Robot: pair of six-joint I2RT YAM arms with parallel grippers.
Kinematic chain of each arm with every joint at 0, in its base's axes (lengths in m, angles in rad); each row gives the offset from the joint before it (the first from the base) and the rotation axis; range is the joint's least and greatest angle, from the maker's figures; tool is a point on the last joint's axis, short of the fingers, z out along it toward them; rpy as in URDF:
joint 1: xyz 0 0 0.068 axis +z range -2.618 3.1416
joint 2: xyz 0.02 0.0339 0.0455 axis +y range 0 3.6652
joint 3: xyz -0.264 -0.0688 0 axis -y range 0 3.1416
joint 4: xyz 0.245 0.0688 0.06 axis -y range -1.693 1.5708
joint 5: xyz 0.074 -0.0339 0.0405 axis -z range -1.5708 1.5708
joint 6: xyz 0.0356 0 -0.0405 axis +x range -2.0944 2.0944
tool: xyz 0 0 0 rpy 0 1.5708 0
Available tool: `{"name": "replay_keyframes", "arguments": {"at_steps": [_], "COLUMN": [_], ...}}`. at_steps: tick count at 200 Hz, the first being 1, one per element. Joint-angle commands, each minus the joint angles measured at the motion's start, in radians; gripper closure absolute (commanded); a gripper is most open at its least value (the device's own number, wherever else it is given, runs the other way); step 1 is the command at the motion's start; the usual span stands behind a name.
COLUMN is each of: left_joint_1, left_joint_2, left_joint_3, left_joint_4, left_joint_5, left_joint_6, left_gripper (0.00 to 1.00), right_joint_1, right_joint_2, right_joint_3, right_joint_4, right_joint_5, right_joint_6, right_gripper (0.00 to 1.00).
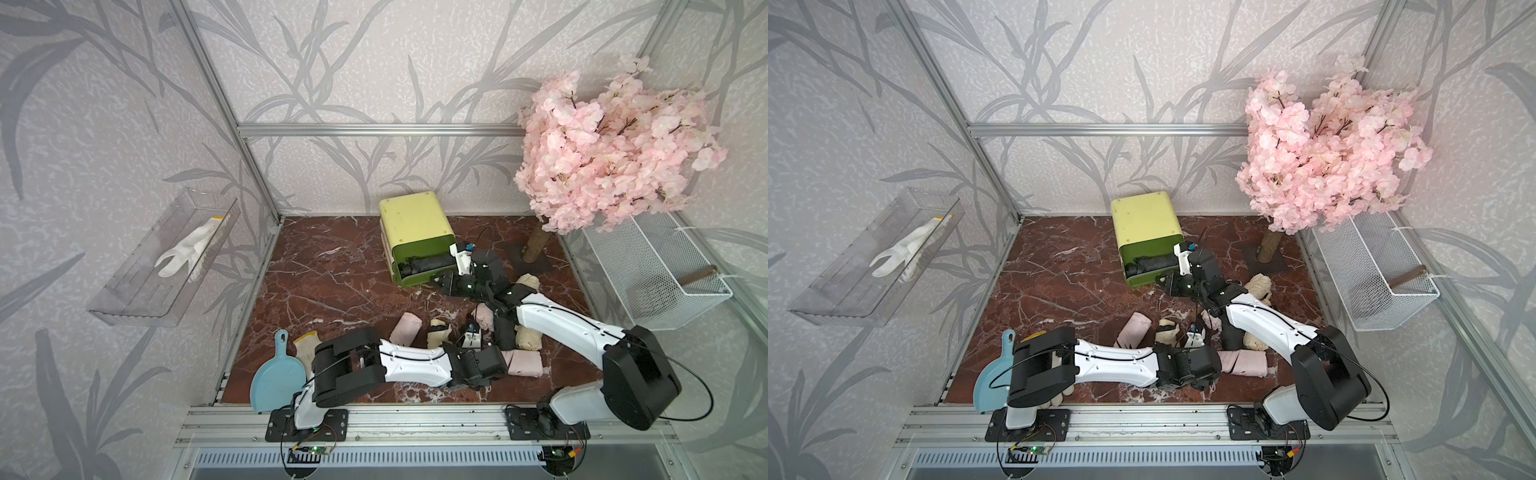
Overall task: Place the umbrella in the drawer by color
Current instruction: Pick up the umbrella from the center of the board, then place the umbrella in the drawer.
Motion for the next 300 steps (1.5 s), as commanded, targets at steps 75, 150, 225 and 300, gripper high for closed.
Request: {"name": "replay_keyframes", "arguments": {"at_steps": [75,150,225,300], "left_joint_1": [-0.002,0.186,0.483,0.65], "left_joint_2": [-0.495,-0.934,-0.722,-0.264], "left_joint_3": [-0.138,-0.156,0.157,0.579], "left_joint_4": [-0.072,-0.369,-0.353,-0.475], "left_joint_5": [-0.298,-0.31,0.027,0.248], "left_joint_6": [0.388,0.652,1.183,1.526], "left_gripper": [1.0,1.0,0.98,0.98], "right_joint_1": [-0.028,-0.031,-0.031,-0.03], "right_joint_2": [0.0,0.009,-0.018,-0.05], "right_joint_3": [0.005,0.011,-0.013,-0.037], "right_joint_4": [-0.055,-0.058,-0.051,-0.046], "right_joint_5": [0.015,0.0,-0.002,0.004], "right_joint_6": [-0.021,-0.027,-0.033,-0.027], "right_gripper": [0.91,0.91,0.91,0.91]}}
